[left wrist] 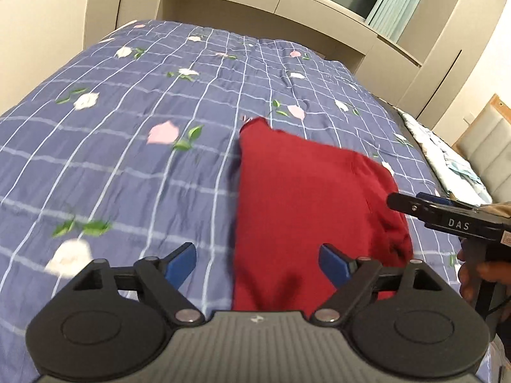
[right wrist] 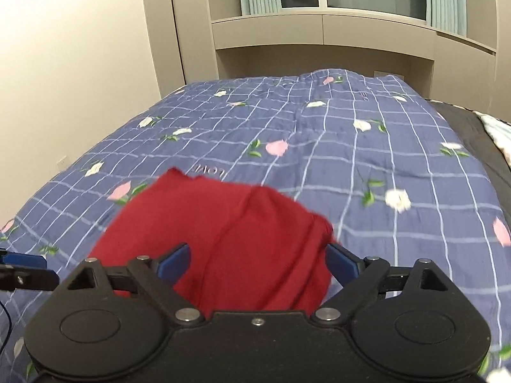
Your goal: Fold small clothes
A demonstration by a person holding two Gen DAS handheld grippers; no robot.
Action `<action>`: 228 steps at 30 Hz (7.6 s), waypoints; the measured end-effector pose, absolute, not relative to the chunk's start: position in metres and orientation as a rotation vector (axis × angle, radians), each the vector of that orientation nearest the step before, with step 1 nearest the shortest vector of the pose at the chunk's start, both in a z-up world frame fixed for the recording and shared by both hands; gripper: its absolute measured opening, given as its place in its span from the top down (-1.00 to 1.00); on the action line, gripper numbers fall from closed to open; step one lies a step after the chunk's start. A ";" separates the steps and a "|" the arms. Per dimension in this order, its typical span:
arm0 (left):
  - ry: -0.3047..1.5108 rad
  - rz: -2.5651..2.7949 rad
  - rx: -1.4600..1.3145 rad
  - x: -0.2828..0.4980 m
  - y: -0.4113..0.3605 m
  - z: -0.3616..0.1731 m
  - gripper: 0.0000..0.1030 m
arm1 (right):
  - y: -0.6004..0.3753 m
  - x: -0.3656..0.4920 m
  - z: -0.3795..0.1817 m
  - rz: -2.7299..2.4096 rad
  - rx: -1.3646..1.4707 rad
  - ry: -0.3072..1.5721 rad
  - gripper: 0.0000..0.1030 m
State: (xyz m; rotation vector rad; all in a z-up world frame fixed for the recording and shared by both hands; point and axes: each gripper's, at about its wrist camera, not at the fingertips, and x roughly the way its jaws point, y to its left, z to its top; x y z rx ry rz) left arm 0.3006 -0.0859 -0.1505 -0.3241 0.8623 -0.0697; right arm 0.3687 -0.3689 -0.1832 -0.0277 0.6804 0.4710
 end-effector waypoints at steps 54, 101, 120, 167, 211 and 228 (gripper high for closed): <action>1.027 -0.187 -0.416 0.301 -0.081 -0.188 -0.99 | -0.397 0.321 -0.216 0.515 0.281 0.859 -0.99; 1.088 -0.240 -0.514 0.407 -0.079 -0.205 -0.86 | -0.411 0.381 -0.246 0.516 0.517 0.882 -0.81; 1.081 -0.475 -0.414 0.329 -0.049 -0.189 -0.55 | -0.415 0.381 -0.249 0.500 0.480 0.895 -0.48; 1.041 -0.328 -0.656 0.392 -0.041 -0.203 -0.58 | -0.411 0.390 -0.251 0.490 0.582 0.924 -0.79; 1.047 -0.114 -0.429 0.346 0.085 -0.165 0.45 | -0.217 0.334 -0.218 0.455 0.444 0.907 0.38; 0.947 -0.013 -0.389 0.300 0.071 -0.127 -0.82 | -0.236 0.293 -0.167 0.448 0.273 0.778 -0.82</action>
